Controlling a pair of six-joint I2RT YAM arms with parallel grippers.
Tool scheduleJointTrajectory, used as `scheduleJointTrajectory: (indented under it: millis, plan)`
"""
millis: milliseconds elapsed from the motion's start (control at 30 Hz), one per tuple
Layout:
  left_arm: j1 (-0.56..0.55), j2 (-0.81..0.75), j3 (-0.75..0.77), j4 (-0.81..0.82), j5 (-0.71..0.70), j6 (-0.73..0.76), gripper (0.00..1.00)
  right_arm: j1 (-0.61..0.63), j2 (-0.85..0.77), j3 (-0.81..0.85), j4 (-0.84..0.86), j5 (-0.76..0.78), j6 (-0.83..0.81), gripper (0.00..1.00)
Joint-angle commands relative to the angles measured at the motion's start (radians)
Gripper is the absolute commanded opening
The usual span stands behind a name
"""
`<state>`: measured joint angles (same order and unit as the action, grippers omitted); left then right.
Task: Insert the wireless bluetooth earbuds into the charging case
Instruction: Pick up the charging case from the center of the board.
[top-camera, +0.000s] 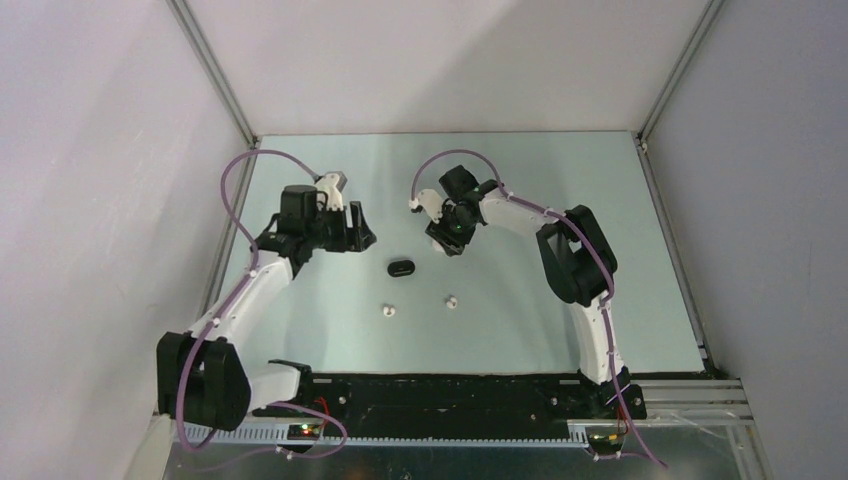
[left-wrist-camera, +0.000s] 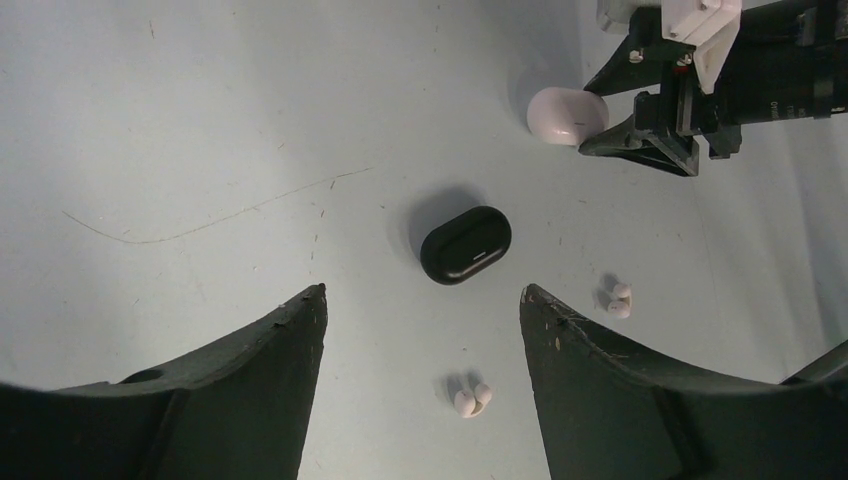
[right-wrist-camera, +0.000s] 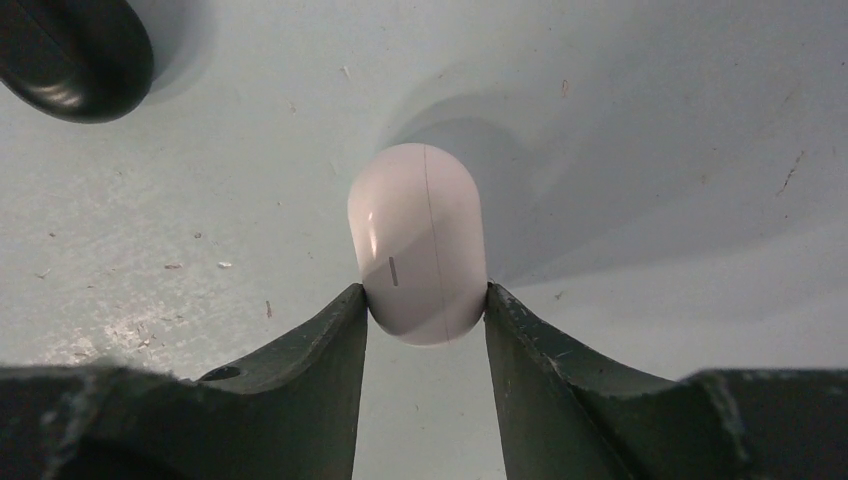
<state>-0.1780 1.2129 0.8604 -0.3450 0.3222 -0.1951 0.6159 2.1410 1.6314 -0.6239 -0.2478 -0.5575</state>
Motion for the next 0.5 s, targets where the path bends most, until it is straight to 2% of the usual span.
scheduleJointTrajectory:
  millis: [0, 100, 167, 267, 367, 467]
  plan:
    - [0.005, 0.026, 0.054, 0.048, 0.026, -0.02, 0.75, 0.007, 0.006, 0.016, 0.002, -0.013, -0.044, 0.52]
    - [0.005, 0.044, 0.066, 0.057, 0.038, -0.028, 0.75, 0.01, 0.011, 0.014, 0.007, -0.02, -0.066, 0.53]
    - [0.005, 0.055, 0.074, 0.063, 0.042, -0.03, 0.75, 0.009, 0.018, 0.016, 0.004, -0.026, -0.081, 0.47]
    - [0.005, 0.074, 0.083, 0.069, 0.048, -0.03, 0.75, 0.006, 0.014, 0.018, -0.006, -0.048, -0.097, 0.3]
    - [0.004, 0.09, 0.085, 0.097, 0.07, -0.031, 0.75, -0.008, -0.057, -0.01, 0.007, -0.072, -0.105, 0.24]
    - [0.003, 0.128, 0.103, 0.123, 0.173, -0.012, 0.73, -0.024, -0.183, -0.089, 0.098, -0.126, -0.134, 0.22]
